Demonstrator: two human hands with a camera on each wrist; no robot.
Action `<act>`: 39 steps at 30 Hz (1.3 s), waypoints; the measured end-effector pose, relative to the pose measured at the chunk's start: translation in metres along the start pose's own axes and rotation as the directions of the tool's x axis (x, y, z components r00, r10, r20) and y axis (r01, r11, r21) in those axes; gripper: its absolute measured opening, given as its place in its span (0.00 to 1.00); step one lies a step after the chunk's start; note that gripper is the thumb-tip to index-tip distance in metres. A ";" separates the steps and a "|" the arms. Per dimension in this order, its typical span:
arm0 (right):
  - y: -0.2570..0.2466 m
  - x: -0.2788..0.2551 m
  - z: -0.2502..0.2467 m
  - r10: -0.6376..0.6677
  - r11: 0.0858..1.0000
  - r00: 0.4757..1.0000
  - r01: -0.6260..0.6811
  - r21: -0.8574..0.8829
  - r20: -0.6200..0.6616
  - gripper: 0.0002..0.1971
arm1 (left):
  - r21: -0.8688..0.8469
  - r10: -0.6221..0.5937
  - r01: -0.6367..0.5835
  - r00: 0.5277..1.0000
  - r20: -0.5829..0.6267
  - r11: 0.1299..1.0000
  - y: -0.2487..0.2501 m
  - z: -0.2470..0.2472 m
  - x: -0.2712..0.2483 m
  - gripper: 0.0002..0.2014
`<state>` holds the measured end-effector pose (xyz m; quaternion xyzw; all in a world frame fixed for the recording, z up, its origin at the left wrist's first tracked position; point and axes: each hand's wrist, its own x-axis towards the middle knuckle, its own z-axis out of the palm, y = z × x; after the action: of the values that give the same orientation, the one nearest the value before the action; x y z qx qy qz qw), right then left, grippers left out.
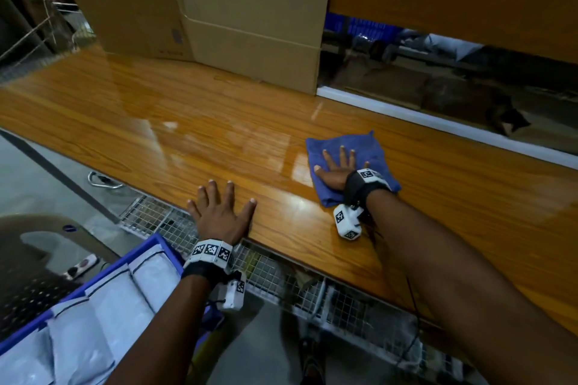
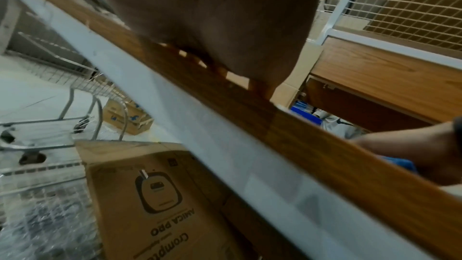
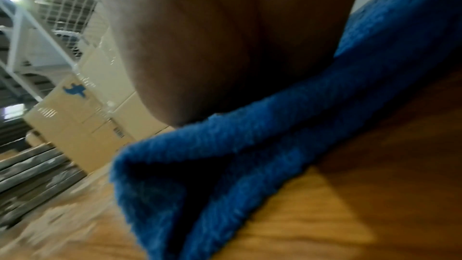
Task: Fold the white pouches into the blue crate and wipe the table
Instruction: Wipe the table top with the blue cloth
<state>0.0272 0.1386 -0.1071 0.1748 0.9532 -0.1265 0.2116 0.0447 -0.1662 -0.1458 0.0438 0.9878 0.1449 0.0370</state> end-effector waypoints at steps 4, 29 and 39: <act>-0.018 0.019 0.007 -0.237 0.959 0.968 0.247 -0.139 0.079 0.38 | -0.058 0.016 -0.013 0.999 0.051 0.998 0.018 -0.017 0.021 0.39; 0.010 0.146 -0.052 -0.183 0.982 0.983 0.184 -0.042 0.025 0.38 | -0.087 -0.269 0.314 0.904 0.333 0.945 0.096 -0.009 0.073 0.57; 0.021 0.162 -0.063 -0.244 0.961 0.969 0.248 -0.122 0.045 0.42 | -0.073 -0.264 0.308 0.898 0.351 0.949 0.096 -0.008 0.073 0.57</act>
<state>-0.1248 0.2230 -0.1282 0.0394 0.9705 -0.0936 0.2189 -0.0208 -0.0694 -0.1150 -0.0803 0.9513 0.1906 0.2288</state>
